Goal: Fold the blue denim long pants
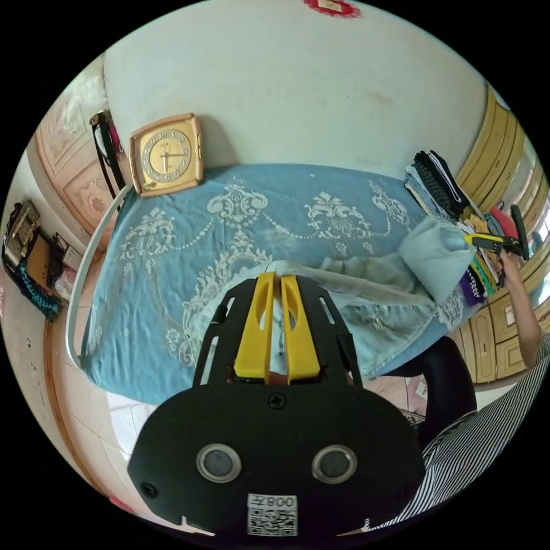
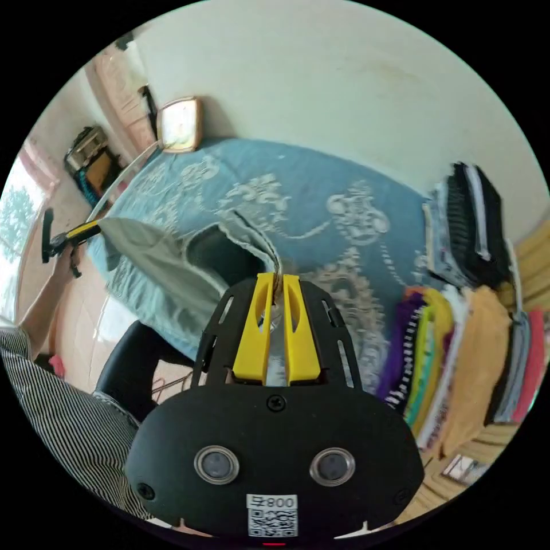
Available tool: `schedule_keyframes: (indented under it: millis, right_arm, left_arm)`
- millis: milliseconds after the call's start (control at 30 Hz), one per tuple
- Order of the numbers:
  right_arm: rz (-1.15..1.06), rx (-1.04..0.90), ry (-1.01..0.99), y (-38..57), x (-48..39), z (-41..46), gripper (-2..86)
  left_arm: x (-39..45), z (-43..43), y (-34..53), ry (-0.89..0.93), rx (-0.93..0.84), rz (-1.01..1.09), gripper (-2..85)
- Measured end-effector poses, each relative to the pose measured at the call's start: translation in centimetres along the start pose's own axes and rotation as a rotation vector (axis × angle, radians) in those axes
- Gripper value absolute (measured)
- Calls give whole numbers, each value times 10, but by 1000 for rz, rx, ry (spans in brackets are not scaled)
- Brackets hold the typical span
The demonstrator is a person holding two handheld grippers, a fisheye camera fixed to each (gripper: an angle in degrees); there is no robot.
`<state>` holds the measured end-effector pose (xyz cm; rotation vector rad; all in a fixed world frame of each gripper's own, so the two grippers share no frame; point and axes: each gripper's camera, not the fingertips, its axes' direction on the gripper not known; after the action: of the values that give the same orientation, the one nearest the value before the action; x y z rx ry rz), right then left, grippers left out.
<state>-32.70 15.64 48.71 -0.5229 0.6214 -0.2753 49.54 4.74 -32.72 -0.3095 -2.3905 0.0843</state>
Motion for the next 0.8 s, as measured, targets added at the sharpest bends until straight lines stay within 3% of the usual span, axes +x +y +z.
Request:
schedule_keyframes:
  millis: [100,267,433,567,800]
  right_arm:
    - [198,-55,87,25,81,-6,20]
    - [295,-24,208,92,93,5,15]
    - [211,-65,135,148,56,76,28]
    - [141,-215,58,173,40,166,42]
    - [412,-184,-194,227,88,246,56]
  left_arm:
    - [-12,15,-35,-5,-2,-67,25]
    - [-11,45,-47,18,-7,-171,35]
    - [8,50,-22,51,-16,-190,46]
    - [29,68,-3,157,-88,-196,61]
    - [65,104,-28,155,-159,-122,91]
